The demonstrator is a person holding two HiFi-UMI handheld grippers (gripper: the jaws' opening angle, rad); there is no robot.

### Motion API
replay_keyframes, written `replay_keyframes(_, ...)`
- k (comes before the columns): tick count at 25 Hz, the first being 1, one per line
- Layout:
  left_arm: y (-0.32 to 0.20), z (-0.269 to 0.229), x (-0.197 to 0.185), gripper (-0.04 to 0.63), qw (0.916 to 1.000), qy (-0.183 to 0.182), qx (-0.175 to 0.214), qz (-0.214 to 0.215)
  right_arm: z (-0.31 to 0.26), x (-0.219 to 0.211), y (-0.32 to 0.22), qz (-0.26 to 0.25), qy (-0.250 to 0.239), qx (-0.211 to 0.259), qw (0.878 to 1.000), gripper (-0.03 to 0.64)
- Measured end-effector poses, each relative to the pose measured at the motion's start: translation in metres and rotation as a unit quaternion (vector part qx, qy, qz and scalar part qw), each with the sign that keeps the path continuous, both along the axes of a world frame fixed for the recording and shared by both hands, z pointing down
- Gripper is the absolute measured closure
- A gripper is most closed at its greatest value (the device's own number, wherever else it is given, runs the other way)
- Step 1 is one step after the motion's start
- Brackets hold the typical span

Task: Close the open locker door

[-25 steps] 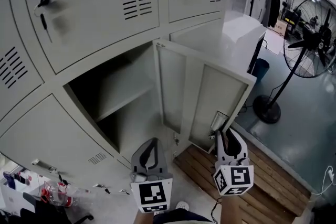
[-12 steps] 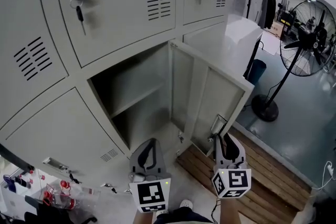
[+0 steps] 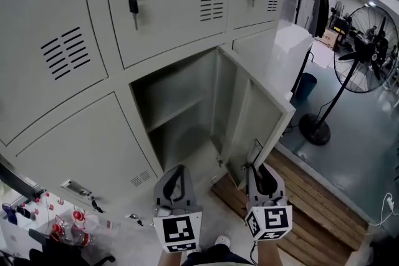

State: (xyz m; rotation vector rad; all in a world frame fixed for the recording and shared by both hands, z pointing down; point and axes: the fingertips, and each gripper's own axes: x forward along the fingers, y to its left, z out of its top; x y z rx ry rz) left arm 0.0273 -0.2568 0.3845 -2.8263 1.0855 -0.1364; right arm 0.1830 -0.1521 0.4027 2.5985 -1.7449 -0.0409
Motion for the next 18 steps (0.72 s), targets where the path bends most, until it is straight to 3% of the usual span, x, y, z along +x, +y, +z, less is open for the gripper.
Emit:
replay_keyframes(9,-0.01,-0.004,-0.037,0.594,0.9989,0.018,-0.016,-0.04,-0.002,-0.043,-0.014,-0.038,0.008,0.0,0.999,0.518)
replay_keyframes(18,-0.024,0.002,-0.071,0.594,0.9973,0.009,-0.009,-0.073,-0.003,-0.082,-0.035,-0.071,0.02,-0.003,0.997,0.506)
